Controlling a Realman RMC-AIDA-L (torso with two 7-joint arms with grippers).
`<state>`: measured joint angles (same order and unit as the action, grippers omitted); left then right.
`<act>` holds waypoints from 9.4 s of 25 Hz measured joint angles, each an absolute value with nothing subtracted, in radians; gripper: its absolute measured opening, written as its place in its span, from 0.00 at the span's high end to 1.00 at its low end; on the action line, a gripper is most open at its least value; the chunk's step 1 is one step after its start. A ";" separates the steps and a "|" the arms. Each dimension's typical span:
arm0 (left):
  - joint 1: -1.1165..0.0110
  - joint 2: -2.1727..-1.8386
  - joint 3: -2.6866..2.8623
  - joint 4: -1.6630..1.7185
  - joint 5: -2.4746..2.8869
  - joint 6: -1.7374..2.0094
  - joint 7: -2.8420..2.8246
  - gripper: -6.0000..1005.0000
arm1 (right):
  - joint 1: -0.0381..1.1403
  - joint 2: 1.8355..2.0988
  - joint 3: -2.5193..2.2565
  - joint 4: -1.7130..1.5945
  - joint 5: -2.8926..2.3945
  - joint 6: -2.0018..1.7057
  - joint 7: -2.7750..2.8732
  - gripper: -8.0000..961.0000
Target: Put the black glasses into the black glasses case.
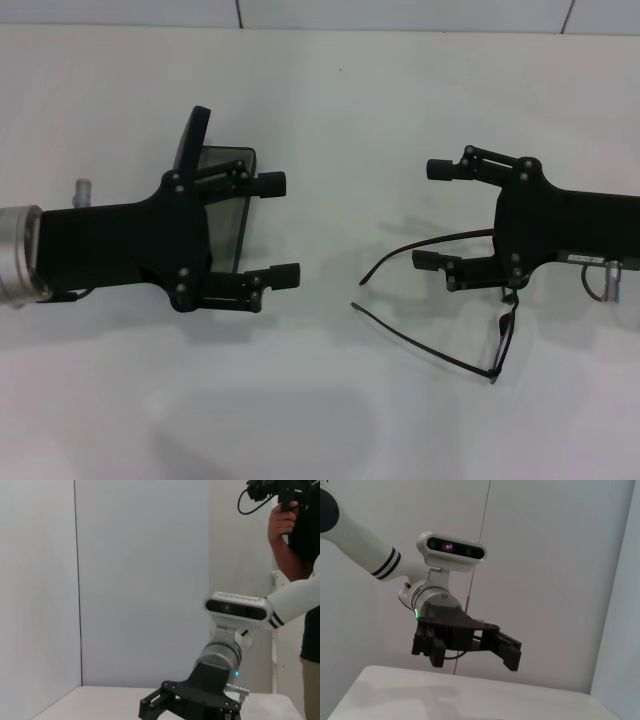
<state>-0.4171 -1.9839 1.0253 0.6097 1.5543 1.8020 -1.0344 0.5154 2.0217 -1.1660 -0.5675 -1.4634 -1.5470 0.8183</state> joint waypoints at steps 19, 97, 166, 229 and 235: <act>-0.442 -2.007 0.852 0.676 1.574 1.610 -1.417 0.14 | 0.510 2.021 -1.165 -0.554 -1.463 -1.541 0.784 0.07; -0.776 -2.092 1.386 0.915 2.315 1.061 -1.638 0.74 | 0.454 2.025 -1.178 -0.437 -1.463 -1.644 0.596 0.08; -0.426 -2.091 1.307 0.518 1.055 1.251 -1.096 0.32 | 0.748 2.025 -1.799 -1.293 -2.584 -1.474 1.381 0.17; -0.641 -2.092 1.291 0.412 1.029 1.470 -0.994 0.32 | 0.611 1.988 -1.117 -0.653 -1.597 -1.460 1.191 0.89; -0.662 -2.092 1.294 0.398 1.052 1.463 -1.005 0.32 | 0.599 2.000 -1.059 -0.657 -1.595 -1.512 1.134 0.89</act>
<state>-0.6625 -2.0924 1.2936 0.3976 1.0523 1.4627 -1.0047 0.5995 2.0002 -1.0594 -0.6569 -1.5947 -1.5120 1.1337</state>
